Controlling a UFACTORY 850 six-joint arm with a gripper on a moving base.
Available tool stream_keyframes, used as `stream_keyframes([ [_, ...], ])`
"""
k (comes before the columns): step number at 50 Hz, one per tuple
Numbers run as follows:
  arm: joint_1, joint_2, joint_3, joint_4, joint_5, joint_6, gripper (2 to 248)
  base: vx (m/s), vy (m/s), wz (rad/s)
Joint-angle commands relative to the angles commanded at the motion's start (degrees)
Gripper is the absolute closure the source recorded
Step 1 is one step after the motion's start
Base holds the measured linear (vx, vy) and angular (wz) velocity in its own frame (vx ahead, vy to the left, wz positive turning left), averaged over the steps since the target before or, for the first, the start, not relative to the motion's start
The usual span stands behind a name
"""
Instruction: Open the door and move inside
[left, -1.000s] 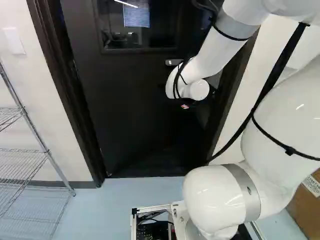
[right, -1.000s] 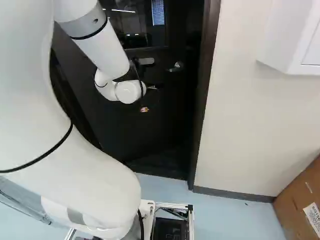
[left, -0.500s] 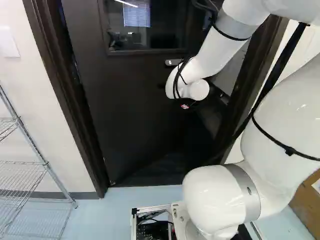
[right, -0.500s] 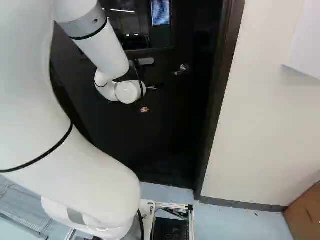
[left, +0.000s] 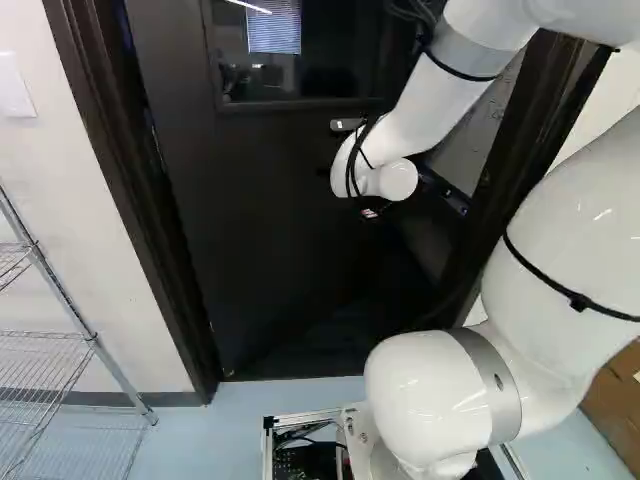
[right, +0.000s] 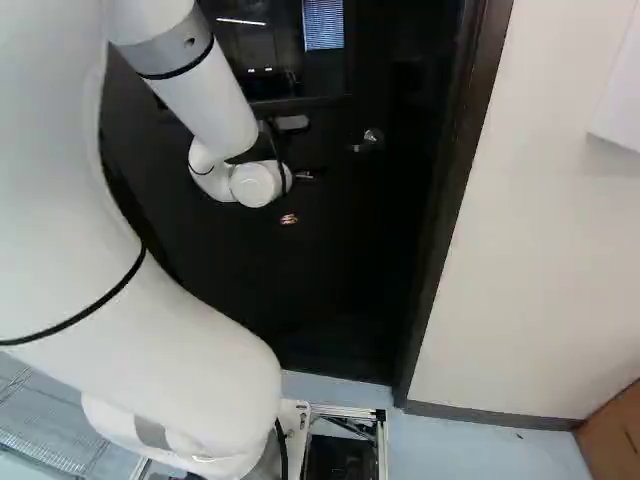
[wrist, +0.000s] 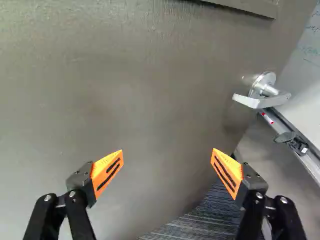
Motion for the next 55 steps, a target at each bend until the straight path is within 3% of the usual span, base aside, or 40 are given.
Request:
stream_keyframes([
  [55,3.74,-6.69,-6.64,6.29,0.0,0.0,3,0.0,0.0,0.0],
])
